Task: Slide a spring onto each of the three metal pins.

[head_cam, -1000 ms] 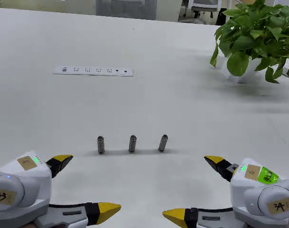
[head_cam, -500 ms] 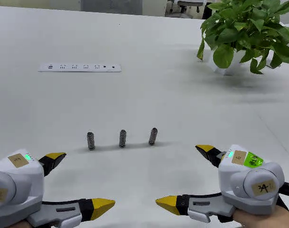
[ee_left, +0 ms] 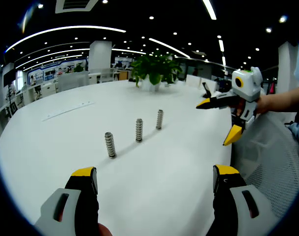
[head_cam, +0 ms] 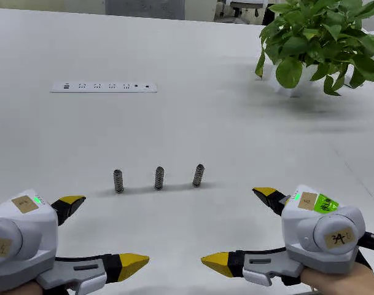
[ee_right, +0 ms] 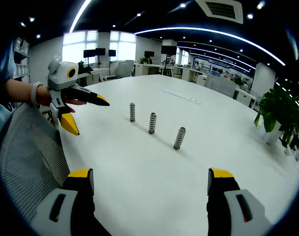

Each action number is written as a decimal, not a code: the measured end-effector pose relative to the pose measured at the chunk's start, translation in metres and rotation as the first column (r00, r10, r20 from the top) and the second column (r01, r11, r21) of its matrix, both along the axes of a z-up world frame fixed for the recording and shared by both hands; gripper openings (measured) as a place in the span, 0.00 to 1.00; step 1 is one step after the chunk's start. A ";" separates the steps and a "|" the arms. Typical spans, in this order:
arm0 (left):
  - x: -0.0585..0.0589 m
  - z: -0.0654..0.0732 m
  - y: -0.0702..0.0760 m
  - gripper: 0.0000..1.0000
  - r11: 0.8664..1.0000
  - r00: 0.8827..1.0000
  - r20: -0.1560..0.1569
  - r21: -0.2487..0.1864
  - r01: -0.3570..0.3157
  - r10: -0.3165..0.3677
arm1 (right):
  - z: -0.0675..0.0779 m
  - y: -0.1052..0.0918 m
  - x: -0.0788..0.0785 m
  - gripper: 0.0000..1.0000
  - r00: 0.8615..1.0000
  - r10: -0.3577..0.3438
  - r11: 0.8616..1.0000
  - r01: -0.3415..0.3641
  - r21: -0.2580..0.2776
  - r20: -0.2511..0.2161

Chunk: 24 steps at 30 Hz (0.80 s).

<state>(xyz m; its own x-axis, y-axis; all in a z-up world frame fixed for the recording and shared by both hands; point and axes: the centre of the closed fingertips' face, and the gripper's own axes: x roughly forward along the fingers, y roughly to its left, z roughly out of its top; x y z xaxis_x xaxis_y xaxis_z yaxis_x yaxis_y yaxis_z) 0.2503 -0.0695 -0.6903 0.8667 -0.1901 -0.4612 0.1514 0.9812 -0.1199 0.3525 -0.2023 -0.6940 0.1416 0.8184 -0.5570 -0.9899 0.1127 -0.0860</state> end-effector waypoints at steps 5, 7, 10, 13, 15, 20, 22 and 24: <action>-0.001 -0.003 0.001 1.00 1.000 1.000 -0.009 -0.003 0.001 -0.001 | 0.000 -0.001 0.001 0.98 1.000 -0.006 1.000 0.006 0.006 -0.010; -0.001 -0.002 0.001 1.00 1.000 1.000 -0.007 -0.002 -0.001 0.001 | -0.001 0.000 0.001 0.98 1.000 -0.005 1.000 0.005 0.006 -0.011; -0.001 -0.002 0.003 1.00 1.000 1.000 -0.008 -0.002 -0.006 0.006 | -0.002 0.000 -0.002 0.98 1.000 0.002 1.000 -0.002 0.000 -0.011; -0.002 -0.003 0.005 1.00 1.000 1.000 -0.008 -0.003 -0.009 0.009 | -0.002 0.000 -0.004 0.98 1.000 0.004 1.000 -0.005 -0.002 -0.016; -0.002 -0.004 0.004 1.00 1.000 1.000 -0.011 -0.003 -0.009 0.009 | -0.002 0.001 -0.004 0.98 1.000 0.007 1.000 -0.007 -0.003 -0.012; -0.003 -0.005 0.005 1.00 1.000 1.000 -0.017 -0.005 -0.010 0.010 | -0.004 0.000 -0.005 0.98 1.000 0.007 1.000 -0.007 -0.011 -0.020; -0.003 -0.005 0.004 1.00 1.000 1.000 -0.018 -0.005 -0.012 0.012 | -0.003 0.001 -0.006 0.98 1.000 0.012 1.000 -0.013 -0.008 -0.022; -0.003 -0.005 0.004 1.00 1.000 1.000 -0.020 -0.006 -0.014 0.014 | -0.004 0.001 -0.007 0.98 1.000 0.017 1.000 -0.017 -0.009 -0.024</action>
